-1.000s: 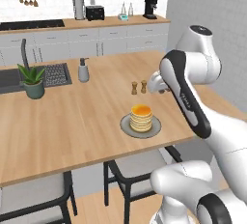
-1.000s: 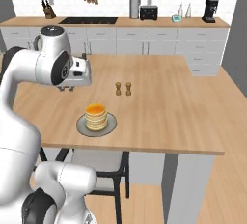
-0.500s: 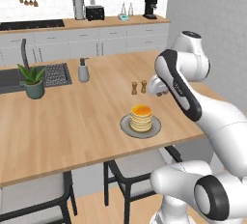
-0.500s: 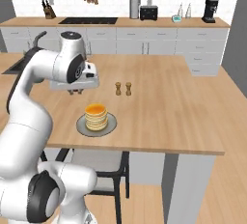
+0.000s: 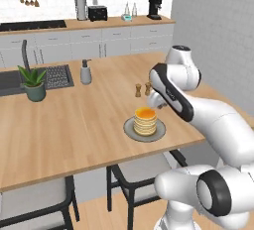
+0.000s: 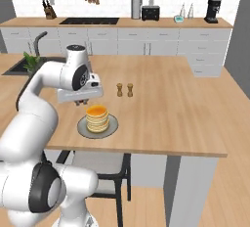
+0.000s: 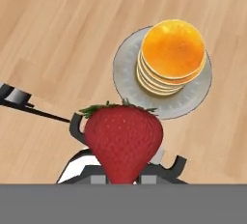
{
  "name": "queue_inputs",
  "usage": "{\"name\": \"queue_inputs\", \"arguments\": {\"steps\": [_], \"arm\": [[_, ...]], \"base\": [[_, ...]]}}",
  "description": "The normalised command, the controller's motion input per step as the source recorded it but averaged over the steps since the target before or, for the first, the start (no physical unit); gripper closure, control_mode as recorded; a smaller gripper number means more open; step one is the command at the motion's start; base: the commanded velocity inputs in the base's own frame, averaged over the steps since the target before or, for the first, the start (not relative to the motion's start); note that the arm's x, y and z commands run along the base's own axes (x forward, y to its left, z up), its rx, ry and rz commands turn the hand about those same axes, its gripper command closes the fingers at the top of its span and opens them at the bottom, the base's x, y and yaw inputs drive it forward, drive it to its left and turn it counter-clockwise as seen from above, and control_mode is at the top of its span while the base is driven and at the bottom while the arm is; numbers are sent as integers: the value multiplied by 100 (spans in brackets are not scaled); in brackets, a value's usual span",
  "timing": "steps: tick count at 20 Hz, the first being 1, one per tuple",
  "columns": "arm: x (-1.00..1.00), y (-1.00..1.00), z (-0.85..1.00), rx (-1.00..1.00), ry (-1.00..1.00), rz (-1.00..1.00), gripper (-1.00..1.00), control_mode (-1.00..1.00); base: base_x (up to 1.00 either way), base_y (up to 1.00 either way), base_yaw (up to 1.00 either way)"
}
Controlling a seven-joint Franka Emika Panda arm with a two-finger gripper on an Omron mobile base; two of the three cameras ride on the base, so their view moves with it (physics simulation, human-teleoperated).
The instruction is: Take the strawberry from the fridge and place it on top of the pancake, located on the dining counter.
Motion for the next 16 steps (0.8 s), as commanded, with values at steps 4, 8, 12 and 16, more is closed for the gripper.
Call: {"name": "queue_inputs", "arguments": {"steps": [4, 8, 12, 16], "arm": [[56, 0, -39, -2, 7, 8, 100, -100], [56, 0, -43, -2, 7, 8, 100, -100], [56, 0, -39, -1, 6, 7, 100, -100], [52, 0, -31, -1, 5, 6, 100, -100]], "base": [[0, 0, 0], [0, 0, 0], [0, 0, 0], [0, 0, 0]]}}
